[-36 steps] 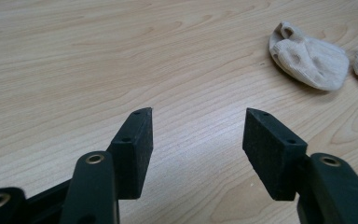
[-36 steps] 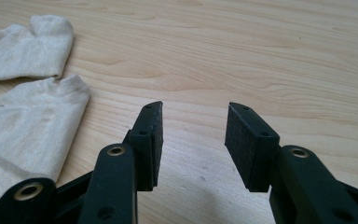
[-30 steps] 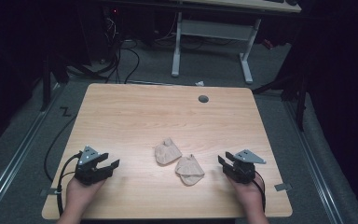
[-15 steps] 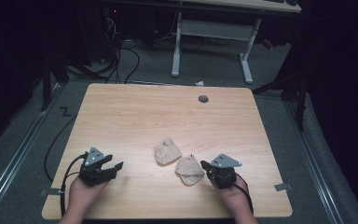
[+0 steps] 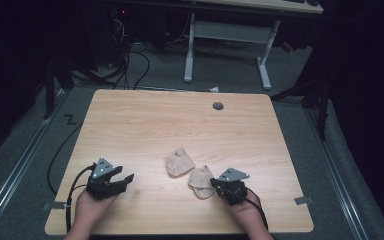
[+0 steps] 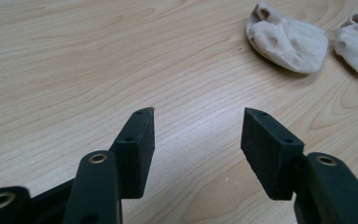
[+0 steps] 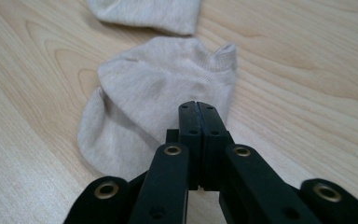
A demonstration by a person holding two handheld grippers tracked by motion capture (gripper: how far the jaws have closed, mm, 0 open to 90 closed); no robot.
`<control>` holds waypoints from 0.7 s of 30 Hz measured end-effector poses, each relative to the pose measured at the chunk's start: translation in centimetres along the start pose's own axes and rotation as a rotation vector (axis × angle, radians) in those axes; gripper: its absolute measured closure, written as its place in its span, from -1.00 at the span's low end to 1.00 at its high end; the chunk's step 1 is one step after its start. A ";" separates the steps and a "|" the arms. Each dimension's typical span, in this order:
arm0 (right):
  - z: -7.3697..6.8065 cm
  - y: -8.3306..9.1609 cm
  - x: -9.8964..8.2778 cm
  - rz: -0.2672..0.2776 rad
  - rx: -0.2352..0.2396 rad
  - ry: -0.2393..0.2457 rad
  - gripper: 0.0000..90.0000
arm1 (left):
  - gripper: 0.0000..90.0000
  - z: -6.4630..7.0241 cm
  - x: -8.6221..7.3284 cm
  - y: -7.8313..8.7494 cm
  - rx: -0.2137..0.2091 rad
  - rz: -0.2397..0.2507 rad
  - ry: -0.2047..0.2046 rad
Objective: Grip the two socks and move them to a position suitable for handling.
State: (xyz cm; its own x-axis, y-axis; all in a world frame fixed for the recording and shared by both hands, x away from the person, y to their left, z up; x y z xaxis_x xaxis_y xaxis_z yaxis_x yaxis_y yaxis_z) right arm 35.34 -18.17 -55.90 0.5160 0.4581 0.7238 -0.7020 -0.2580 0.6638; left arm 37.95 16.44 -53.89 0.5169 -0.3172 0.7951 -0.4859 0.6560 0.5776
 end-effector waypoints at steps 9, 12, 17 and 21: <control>-1.1 -0.3 -0.1 -0.029 0.025 0.035 1.00 | 0.00 1.1 0.3 0.0 -0.025 0.008 -0.022; -1.5 -0.3 0.0 -0.023 0.039 0.048 0.99 | 0.00 1.5 0.3 -0.3 -0.032 0.000 -0.030; -3.0 -0.4 0.2 -0.015 0.079 0.071 0.99 | 0.00 2.3 0.5 -0.5 -0.043 -0.003 -0.049; -4.4 -0.5 0.6 -0.003 0.107 0.105 1.00 | 0.00 2.9 0.5 -1.0 -0.048 -0.016 -0.067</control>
State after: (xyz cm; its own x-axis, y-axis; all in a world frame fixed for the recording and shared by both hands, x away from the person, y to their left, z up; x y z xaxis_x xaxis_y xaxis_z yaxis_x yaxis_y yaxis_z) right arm 33.83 -14.07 -56.59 0.4599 0.5445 0.7014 -0.6408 -0.3433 0.6867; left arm 36.65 13.66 -53.56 0.4754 -0.3721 0.7972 -0.4425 0.6821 0.5822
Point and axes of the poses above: each handheld gripper's, and its own axes: y roughly backward along the jaws, x roughly out of its top, z roughly to its right, the point moved 6 cm from there along -y, roughly forward along the jaws, and after that the axes turned 11 degrees about -x, right-handed, at the moved point
